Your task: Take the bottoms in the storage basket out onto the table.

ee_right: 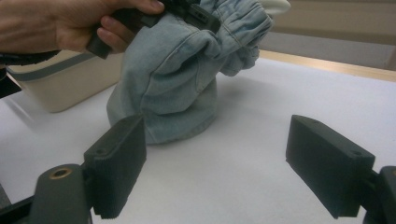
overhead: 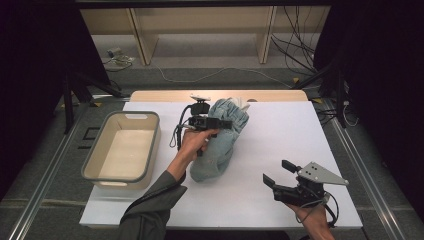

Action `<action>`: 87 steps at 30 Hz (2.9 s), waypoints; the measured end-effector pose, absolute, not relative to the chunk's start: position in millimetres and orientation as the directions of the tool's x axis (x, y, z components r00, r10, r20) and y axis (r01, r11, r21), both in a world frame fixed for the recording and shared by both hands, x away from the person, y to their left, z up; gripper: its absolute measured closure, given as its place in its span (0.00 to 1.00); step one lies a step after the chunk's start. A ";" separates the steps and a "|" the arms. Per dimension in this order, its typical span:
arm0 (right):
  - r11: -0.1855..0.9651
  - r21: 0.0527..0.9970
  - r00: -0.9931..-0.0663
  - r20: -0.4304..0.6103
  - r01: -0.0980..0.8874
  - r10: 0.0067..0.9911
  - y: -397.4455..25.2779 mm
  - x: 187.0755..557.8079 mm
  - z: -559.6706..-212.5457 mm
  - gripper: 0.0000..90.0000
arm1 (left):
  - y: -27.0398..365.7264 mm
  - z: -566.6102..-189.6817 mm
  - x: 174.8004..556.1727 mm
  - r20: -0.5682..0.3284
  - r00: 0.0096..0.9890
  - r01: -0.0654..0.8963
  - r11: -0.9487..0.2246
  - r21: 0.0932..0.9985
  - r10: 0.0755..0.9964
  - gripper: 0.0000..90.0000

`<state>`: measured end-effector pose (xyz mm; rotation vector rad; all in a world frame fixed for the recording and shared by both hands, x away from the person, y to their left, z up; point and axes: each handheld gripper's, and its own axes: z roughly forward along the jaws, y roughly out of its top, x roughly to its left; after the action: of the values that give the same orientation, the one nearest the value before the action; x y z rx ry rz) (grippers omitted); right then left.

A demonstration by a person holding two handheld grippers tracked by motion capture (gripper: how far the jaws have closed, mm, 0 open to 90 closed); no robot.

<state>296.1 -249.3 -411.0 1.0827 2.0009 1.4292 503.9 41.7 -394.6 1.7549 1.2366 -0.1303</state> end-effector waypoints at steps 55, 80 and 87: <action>0.154 0.927 -0.589 0.084 0.342 0.804 -249.3 295.7 -411.4 0.24 | 3.5 -416.6 515.5 -0.527 0.436 0.788 -0.027 0.615 0.730 0.50; 0.153 0.927 -0.591 0.085 0.341 0.802 -249.4 295.5 -411.1 0.24 | -23.6 -407.1 510.5 -0.463 0.478 0.794 -0.142 0.591 0.747 0.35; 0.152 0.928 -0.590 0.085 0.341 0.803 -249.4 295.5 -411.2 0.24 | -27.8 -404.7 508.7 -0.412 0.489 0.783 -0.178 0.596 0.768 0.28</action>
<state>295.5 -249.4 -411.2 1.0885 2.0032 1.4309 508.7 -27.8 -404.7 1.9466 1.2816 -0.0229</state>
